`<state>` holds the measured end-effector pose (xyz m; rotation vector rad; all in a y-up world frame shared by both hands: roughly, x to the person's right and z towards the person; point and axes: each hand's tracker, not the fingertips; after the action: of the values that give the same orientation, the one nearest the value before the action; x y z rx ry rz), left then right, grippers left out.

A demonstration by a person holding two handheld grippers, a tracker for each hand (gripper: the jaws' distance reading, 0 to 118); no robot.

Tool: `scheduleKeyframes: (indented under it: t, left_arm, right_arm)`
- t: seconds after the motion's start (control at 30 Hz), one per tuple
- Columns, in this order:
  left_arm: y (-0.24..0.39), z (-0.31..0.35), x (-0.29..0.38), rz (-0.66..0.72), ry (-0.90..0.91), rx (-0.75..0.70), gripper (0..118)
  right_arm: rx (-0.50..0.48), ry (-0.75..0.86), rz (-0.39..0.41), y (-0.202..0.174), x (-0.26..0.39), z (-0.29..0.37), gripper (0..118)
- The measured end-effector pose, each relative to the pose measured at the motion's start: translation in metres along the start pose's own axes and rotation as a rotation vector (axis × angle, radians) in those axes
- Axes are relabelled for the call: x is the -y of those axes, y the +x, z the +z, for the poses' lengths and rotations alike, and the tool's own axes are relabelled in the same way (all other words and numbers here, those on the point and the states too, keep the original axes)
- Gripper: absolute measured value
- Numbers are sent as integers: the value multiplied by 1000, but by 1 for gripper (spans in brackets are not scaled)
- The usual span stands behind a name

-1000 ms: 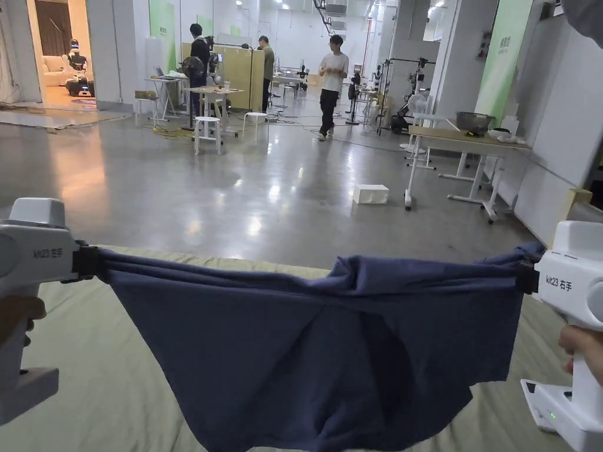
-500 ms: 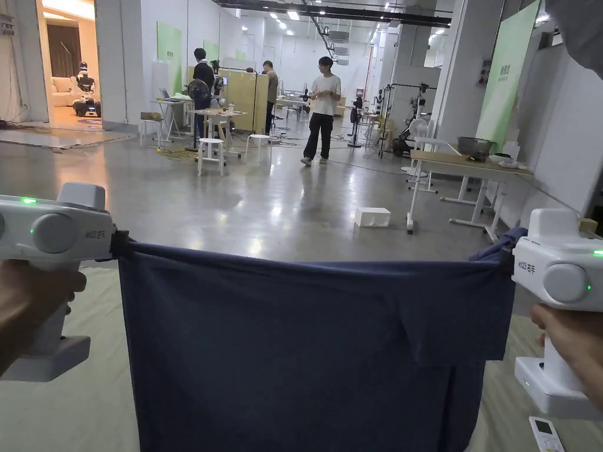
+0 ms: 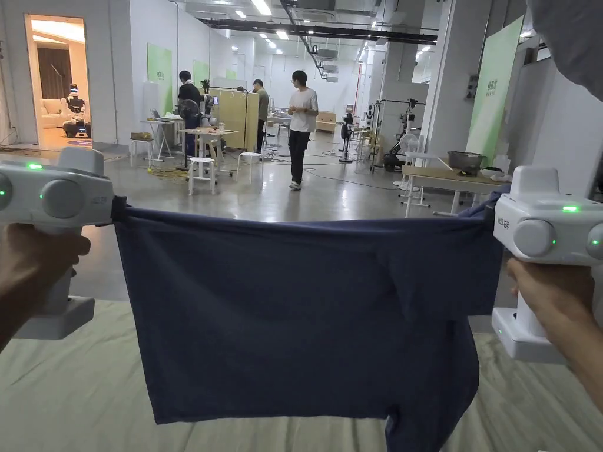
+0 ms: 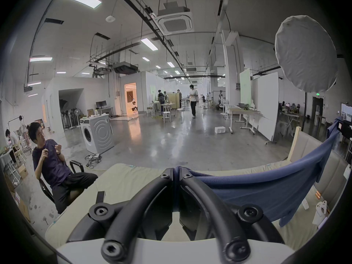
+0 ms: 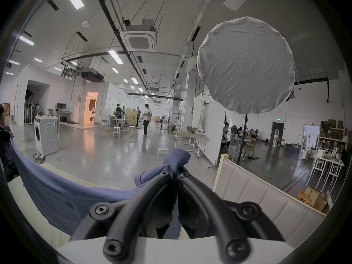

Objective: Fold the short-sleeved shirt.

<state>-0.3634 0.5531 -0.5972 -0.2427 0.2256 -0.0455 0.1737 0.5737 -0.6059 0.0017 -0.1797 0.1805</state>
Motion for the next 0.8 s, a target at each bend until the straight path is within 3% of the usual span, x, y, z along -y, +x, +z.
scheduleKeyframes:
  t: [0.3, 0.53, 0.7, 0.73, 0.8]
  left_arm:
    - [4, 1, 16, -39, 24, -2, 5]
    - [1, 24, 91, -51, -29, 30, 5]
    - [-10, 60, 159, -6, -75, 57, 5]
    - [-12, 69, 172, 7, -88, 63, 5]
    - [-15, 85, 194, 9, -113, 75, 5]
  right_arm:
    - [10, 7, -8, -1, 17, 0, 3]
    - [-19, -79, 20, -2, 90, 29, 3]
    - [-49, -170, 16, 4, 149, 81, 3]
    - [-51, -149, 53, 4, 157, 91, 3]
    - [-73, -199, 56, 6, 178, 118, 3]
